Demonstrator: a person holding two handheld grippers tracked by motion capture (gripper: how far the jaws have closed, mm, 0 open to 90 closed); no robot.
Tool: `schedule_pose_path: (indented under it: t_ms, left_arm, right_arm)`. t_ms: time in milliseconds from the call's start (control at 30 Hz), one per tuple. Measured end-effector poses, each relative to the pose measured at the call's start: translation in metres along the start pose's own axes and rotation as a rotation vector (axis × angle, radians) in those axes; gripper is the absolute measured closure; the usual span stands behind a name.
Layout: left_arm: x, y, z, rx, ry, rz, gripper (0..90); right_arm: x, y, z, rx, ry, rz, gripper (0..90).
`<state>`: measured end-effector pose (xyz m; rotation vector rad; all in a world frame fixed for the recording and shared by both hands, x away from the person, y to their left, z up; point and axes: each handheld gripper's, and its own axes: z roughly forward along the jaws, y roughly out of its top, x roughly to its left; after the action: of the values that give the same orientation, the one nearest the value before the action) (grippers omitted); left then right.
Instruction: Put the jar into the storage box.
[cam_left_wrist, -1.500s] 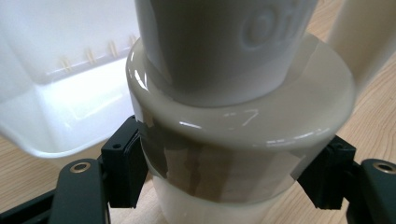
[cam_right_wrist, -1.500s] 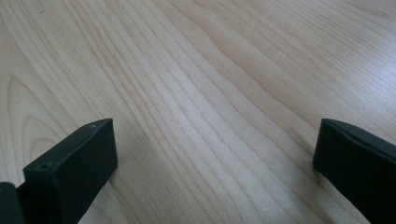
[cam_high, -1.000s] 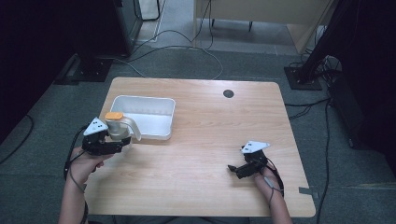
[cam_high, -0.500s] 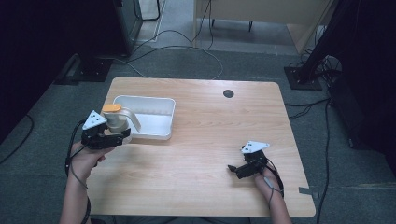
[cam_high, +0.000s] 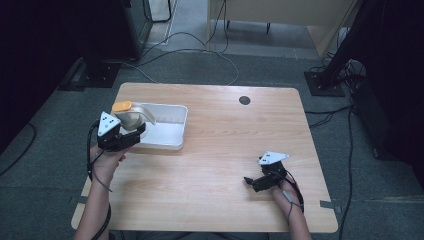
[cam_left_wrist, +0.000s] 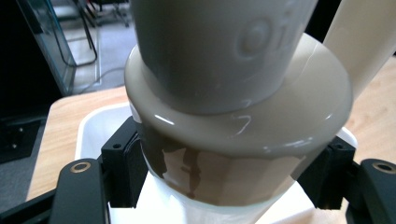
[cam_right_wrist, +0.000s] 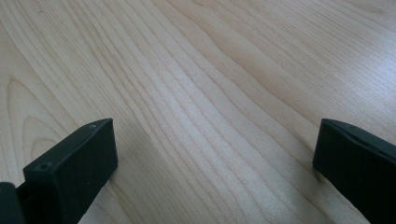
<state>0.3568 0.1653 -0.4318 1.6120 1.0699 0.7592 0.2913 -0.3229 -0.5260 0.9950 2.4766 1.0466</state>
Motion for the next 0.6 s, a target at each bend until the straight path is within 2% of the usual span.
schedule_pose_path:
  t_ms: [33,100,133,200,233,267,367,433,467,600]
  left_arm:
    - [0.000,0.000,0.000,0.000,0.000,0.000,28.5]
    - [0.001,-0.007,0.007,-0.033,0.012,-0.013,28.5]
    - [0.002,-0.017,0.020,-0.051,0.039,-0.021,28.5]
    - [0.002,-0.017,0.020,-0.051,0.039,-0.021,28.5]
    - [0.003,-0.022,0.025,-0.047,0.049,-0.028,28.5]
    - [0.006,-0.032,0.036,-0.030,0.056,-0.062,28.5]
    - [0.006,-0.032,0.036,-0.030,0.056,-0.062,28.6]
    - [0.006,-0.035,0.040,-0.015,0.060,-0.058,28.6]
    - [0.005,-0.038,0.044,0.001,0.070,-0.039,28.6]
    - [0.003,-0.041,0.049,0.016,0.077,-0.032,28.6]
  right_arm:
    - [0.000,0.000,0.000,0.000,0.000,0.000,0.0]
    - [0.000,0.000,0.000,0.000,0.000,0.001,0.0]
    - [0.000,0.000,0.000,0.000,0.000,0.001,0.0]
    - [0.000,0.000,0.000,0.000,0.000,0.000,0.0]
    - [0.000,0.000,0.000,0.000,0.000,0.001,0.0]
    - [0.000,0.000,0.000,0.000,0.000,0.001,0.0]
    - [0.000,0.000,0.000,0.000,0.000,0.000,0.0]
    - [0.000,0.000,0.000,0.000,0.000,0.001,0.0]
    - [0.000,0.000,0.000,0.000,0.000,0.000,0.0]
    - [0.000,0.000,0.000,-0.001,-0.001,0.001,0.0]
